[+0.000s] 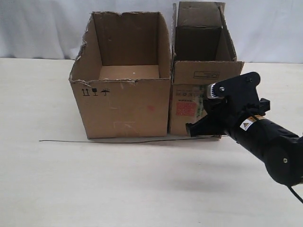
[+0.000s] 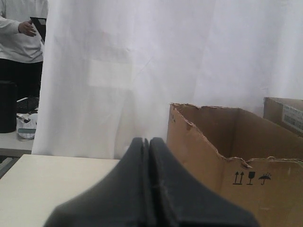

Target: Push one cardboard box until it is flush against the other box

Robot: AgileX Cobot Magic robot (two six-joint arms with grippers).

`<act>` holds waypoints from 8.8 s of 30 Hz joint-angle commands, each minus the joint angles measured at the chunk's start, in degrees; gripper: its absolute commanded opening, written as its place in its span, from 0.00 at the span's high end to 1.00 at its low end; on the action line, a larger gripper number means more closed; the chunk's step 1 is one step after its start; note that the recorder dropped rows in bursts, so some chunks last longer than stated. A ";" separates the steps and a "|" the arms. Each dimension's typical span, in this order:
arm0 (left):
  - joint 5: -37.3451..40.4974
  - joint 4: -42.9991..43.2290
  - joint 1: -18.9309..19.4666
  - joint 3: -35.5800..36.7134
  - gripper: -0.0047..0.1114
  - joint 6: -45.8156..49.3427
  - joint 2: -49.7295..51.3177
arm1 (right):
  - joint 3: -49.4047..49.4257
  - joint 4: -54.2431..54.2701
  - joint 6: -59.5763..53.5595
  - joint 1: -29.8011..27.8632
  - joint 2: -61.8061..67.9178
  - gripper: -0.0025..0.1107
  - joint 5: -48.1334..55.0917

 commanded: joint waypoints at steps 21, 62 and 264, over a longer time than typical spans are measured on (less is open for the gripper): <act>-0.52 -0.02 -0.52 0.16 0.96 -0.28 -0.18 | 0.51 0.64 8.80 -7.89 -31.44 0.93 50.28; -0.52 0.09 -0.52 0.16 0.96 -0.28 -0.18 | -69.71 53.47 -13.17 -46.08 41.88 0.93 92.21; -0.52 -0.01 -0.52 0.16 0.96 -0.28 -0.18 | -55.24 66.91 -28.13 -41.69 41.52 0.93 89.52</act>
